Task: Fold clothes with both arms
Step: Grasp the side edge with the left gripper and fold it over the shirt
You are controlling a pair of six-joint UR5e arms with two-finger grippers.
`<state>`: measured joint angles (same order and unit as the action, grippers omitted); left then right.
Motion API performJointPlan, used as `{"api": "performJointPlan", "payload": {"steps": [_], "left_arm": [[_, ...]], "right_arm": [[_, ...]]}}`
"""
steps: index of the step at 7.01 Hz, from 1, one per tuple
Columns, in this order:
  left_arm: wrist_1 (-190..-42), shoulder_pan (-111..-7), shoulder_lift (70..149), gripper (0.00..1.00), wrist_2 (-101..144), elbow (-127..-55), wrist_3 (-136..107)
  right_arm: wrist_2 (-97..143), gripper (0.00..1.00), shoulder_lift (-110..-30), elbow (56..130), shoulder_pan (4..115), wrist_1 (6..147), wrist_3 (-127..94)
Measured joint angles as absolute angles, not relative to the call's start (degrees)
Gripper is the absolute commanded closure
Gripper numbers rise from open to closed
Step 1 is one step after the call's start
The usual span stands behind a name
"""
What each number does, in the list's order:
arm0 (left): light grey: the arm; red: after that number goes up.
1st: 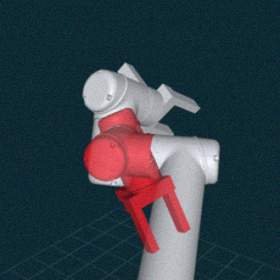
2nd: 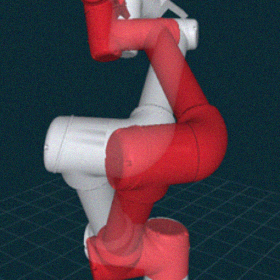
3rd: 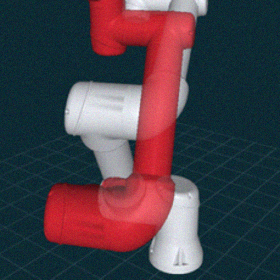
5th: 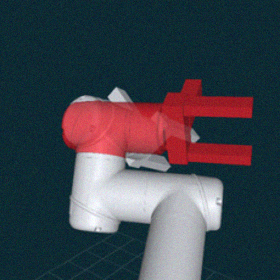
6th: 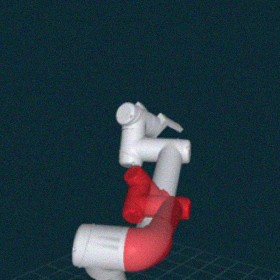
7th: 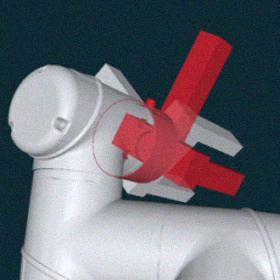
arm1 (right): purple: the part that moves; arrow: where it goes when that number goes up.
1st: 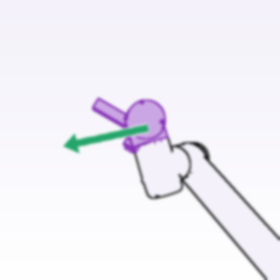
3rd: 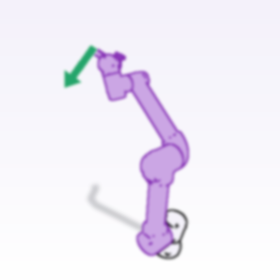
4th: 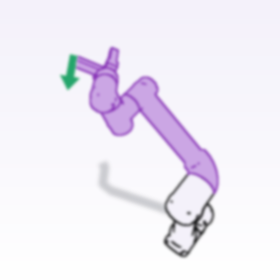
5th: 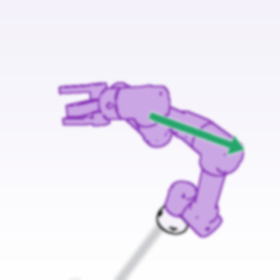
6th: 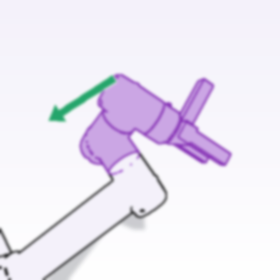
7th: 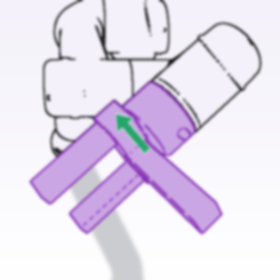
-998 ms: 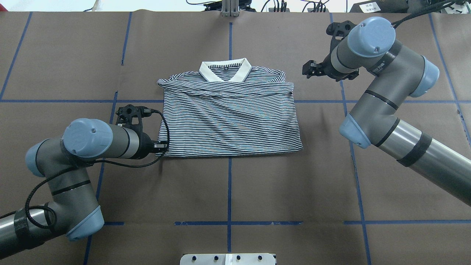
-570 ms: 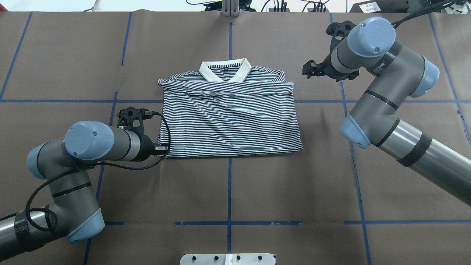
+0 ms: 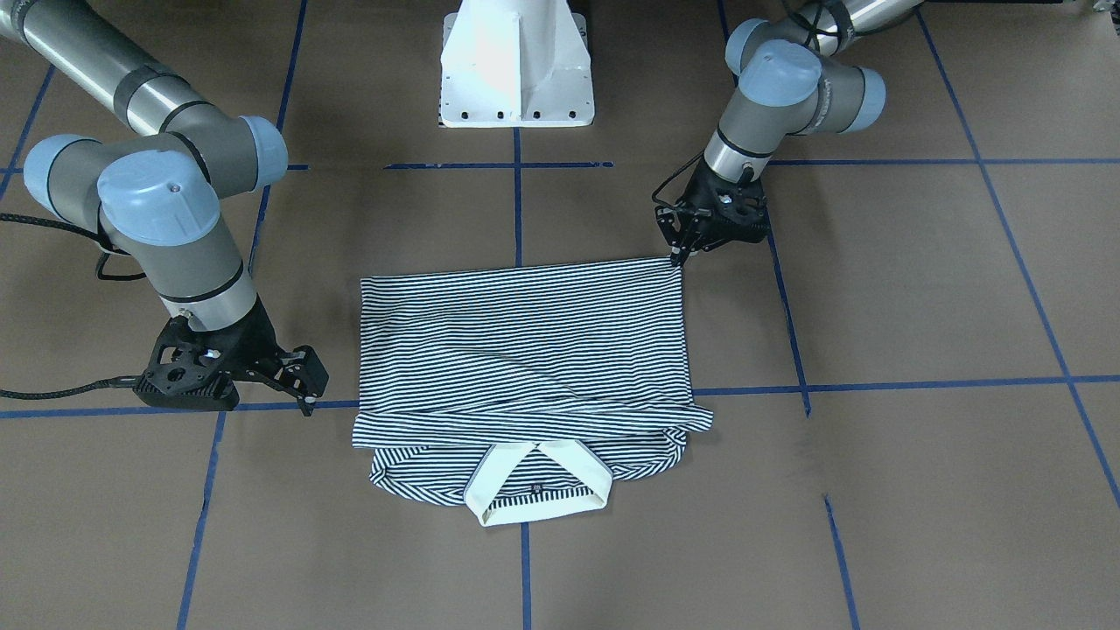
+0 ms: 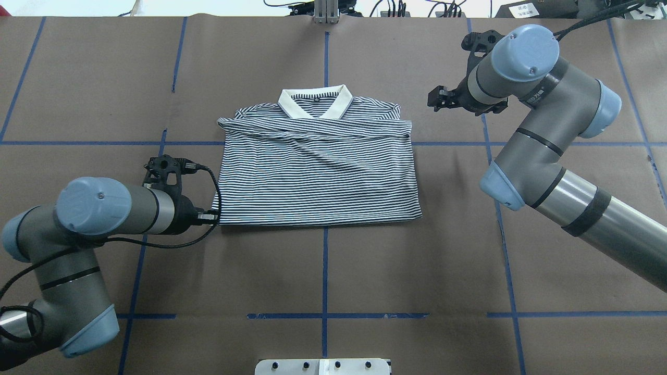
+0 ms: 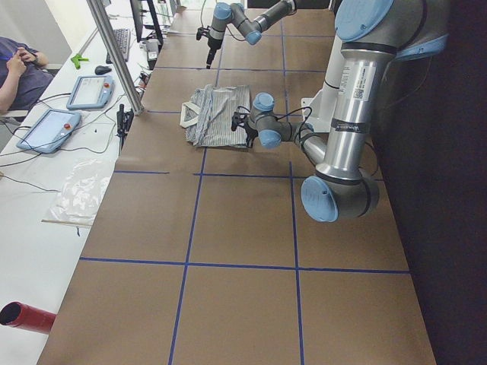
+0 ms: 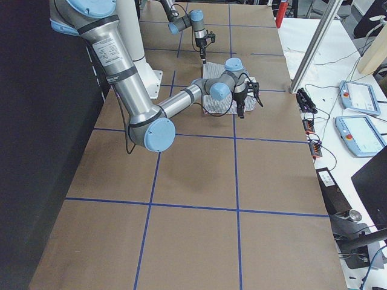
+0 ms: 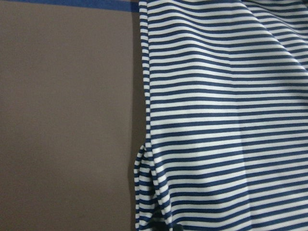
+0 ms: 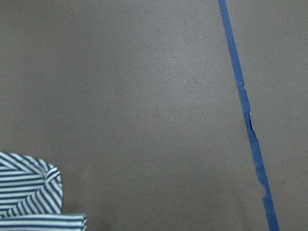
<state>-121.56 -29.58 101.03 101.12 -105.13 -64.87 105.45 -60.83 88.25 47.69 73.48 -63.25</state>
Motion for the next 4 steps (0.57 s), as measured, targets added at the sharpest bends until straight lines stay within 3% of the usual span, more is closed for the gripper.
{"api": "performJointPlan", "payload": {"steps": [2, 4], "left_arm": [[-121.46, -35.82, 100.06, 1.00, 101.17, -102.96, -55.20], [-121.86, -44.15, 107.30, 1.00, 101.19, -91.58, -46.59]], "right_arm": [[105.33, 0.00, -60.82, 88.22, 47.64, 73.48, -63.36], [105.30, 0.00, -60.82, 88.17, 47.64, 73.48, -63.72]]}}
